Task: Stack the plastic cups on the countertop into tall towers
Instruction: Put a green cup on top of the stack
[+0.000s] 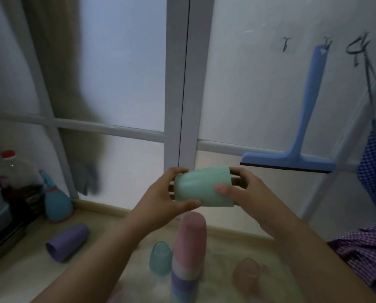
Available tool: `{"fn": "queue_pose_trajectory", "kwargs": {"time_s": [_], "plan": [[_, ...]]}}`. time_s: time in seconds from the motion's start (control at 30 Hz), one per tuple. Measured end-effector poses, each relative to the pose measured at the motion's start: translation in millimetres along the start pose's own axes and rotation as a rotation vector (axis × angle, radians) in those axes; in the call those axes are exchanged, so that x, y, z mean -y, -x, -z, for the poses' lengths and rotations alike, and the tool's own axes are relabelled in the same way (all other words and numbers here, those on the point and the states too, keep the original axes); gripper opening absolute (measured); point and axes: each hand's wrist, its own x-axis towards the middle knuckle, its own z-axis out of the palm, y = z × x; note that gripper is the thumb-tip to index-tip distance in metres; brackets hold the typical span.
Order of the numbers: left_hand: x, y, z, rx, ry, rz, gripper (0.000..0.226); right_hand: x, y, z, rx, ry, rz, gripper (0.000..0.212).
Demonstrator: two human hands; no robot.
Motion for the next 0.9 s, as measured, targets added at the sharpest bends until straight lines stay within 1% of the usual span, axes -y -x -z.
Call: {"fn": "queue_pose_trajectory", "kwargs": {"time_s": [0.07,0.13,0.17,0.2,0.27,0.33,0.37,0.4,0.5,0.57,0.67,0.8,0.9], "plan": [[-0.1,4.2,5.5,0.018,0.130,0.036,0.060,-4.9,2.4,-5.1,0.054,-0.114,-0.046,0.076],[-1.8,7.3,10.6,-0.003,0.172,0.035,0.055,-6.1,5.6,-10.3,0.109,-0.178,-0.067,0.063],[-3.4,8.0,13.2,-0.022,0.146,0.020,0.054,-6.5,6.9,-12.0,0.116,-0.141,-0.063,0.055],[-6.2,8.3,16.1,-0.042,0.097,0.000,0.056,-6.7,7.5,-12.3,0.103,-0.070,-0.055,0.053],[-13.4,7.2,22.1,-0.073,-0.001,-0.046,0.060,-6.6,8.1,-9.3,0.029,0.074,-0.033,0.061],[-19.9,3.9,26.1,-0.083,-0.080,-0.077,0.065,-4.5,9.4,-4.7,-0.041,0.132,-0.021,0.078],[-22.1,2.2,26.3,-0.080,-0.118,-0.090,0.066,-4.0,10.3,-3.0,-0.060,0.154,-0.016,0.083],[-23.3,1.0,25.0,-0.068,-0.151,-0.101,0.065,-3.9,11.5,-2.4,-0.066,0.176,-0.010,0.080],[-18.2,1.8,14.6,-0.013,-0.206,-0.096,0.063,-7.7,13.6,-5.5,-0.062,0.203,0.007,0.054],[-8.7,3.4,6.2,0.009,-0.217,-0.069,0.065,-12.2,15.1,-9.3,-0.052,0.222,0.021,0.045],[6.4,5.9,-5.6,0.030,-0.240,-0.039,0.069,-22.1,18.4,-14.4,-0.033,0.266,0.014,0.041],[26.6,13.4,-22.1,0.074,-0.256,-0.001,0.074,-37.4,19.2,-17.8,-0.036,0.269,-0.003,0.040],[36.0,16.3,-28.9,0.072,-0.251,0.004,0.078,-49.6,16.7,-19.5,-0.043,0.243,-0.020,0.038]]}}
